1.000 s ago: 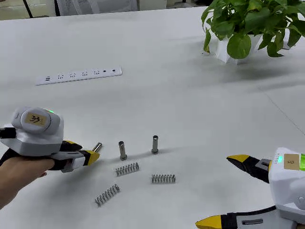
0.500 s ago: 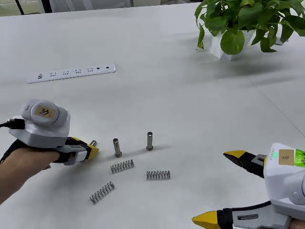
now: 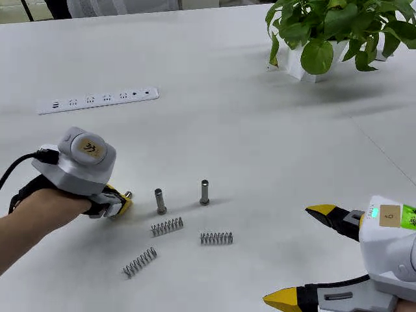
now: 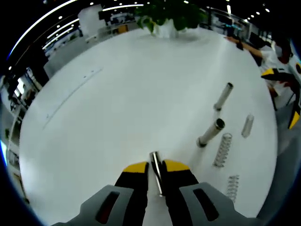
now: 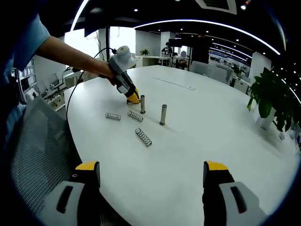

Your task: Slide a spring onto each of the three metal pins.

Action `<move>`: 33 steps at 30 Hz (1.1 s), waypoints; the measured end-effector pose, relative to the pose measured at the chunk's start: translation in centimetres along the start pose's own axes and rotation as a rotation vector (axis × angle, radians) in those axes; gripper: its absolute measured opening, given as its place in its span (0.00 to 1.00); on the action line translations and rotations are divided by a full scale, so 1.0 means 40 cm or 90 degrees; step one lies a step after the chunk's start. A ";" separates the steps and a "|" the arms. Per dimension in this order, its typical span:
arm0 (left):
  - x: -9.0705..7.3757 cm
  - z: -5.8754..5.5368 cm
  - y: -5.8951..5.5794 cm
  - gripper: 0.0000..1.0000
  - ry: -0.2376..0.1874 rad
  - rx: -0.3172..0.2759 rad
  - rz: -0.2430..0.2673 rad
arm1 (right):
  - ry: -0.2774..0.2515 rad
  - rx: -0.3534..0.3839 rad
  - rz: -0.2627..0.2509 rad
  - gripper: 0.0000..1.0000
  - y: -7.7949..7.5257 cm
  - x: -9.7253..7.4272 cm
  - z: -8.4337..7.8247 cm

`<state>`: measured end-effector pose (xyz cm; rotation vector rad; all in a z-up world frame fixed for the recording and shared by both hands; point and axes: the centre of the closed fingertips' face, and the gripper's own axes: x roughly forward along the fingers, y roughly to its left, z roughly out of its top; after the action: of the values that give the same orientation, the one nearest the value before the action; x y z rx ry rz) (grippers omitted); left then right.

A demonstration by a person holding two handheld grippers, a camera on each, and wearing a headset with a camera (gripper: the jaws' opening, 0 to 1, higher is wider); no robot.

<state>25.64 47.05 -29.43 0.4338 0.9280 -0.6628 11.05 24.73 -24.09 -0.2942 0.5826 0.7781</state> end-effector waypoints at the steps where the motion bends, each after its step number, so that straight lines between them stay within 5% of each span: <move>1: 0.000 0.000 0.000 0.12 0.005 -0.002 0.004 | -0.001 0.001 -0.001 0.92 0.000 0.000 0.000; 3: -0.001 -0.002 0.001 0.11 0.022 0.035 0.014 | -0.002 0.000 -0.003 0.91 -0.001 0.000 0.001; 12: 0.000 -0.005 0.002 0.08 0.034 -0.020 0.016 | -0.002 -0.003 -0.007 0.91 -0.001 0.001 0.002; 19: -0.004 -0.003 0.007 0.08 -0.028 -0.122 -0.010 | -0.004 -0.007 -0.005 0.91 0.004 0.002 0.003; 33: -0.059 0.021 0.004 0.08 -0.105 -0.125 -0.040 | 0.006 -0.029 0.009 0.91 0.018 0.007 -0.001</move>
<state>25.24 47.45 -26.96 0.1732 0.8433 -0.6473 10.67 25.38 -24.34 -0.3361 0.5770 0.8042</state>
